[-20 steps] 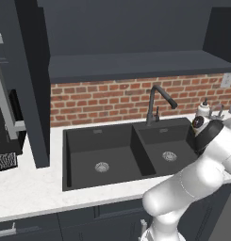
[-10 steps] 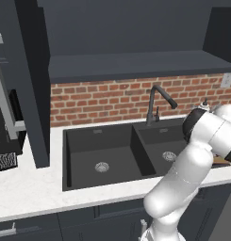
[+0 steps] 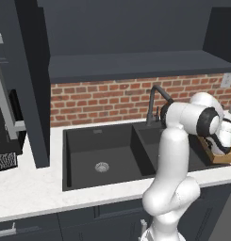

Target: Pick the kettle from the counter and place it on the tray. Then pick the mug from the cabinet and place it on the tray. Then close the cabinet doors.

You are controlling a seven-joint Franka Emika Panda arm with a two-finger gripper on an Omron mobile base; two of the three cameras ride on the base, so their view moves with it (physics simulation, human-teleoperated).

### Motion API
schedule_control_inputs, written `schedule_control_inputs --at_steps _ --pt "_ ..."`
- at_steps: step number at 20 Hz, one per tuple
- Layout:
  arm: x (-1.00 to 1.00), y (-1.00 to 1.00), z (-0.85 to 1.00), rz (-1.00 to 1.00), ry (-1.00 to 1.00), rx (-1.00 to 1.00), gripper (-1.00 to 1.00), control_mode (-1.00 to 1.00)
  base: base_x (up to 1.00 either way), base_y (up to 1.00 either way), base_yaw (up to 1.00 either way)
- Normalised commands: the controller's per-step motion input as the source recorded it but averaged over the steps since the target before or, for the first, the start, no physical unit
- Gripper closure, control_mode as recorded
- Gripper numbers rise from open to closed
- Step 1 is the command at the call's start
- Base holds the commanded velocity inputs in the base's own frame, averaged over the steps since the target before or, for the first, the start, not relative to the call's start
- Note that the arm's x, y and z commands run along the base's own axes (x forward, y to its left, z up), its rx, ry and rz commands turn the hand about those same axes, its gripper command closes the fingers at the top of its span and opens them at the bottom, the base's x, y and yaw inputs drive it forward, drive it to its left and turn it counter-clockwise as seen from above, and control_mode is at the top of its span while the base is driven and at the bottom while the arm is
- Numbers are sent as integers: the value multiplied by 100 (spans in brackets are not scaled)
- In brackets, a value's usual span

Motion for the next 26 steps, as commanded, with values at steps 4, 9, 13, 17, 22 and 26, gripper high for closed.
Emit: schedule_control_inputs --at_steps 4,9,13,17,22,26 --pt "2 -7 -22 0 -1 0 100 -100 0 0 0" --pt "0 -1 -18 0 0 0 100 -100 0 0 0" --pt "0 0 -2 0 0 0 100 -100 0 0 0" --pt "0 7 0 0 0 0 100 -100 0 0 0" --pt "0 18 0 0 0 0 -100 -100 0 0 0" --pt "-4 7 8 0 1 0 -100 -100 0 0 0"
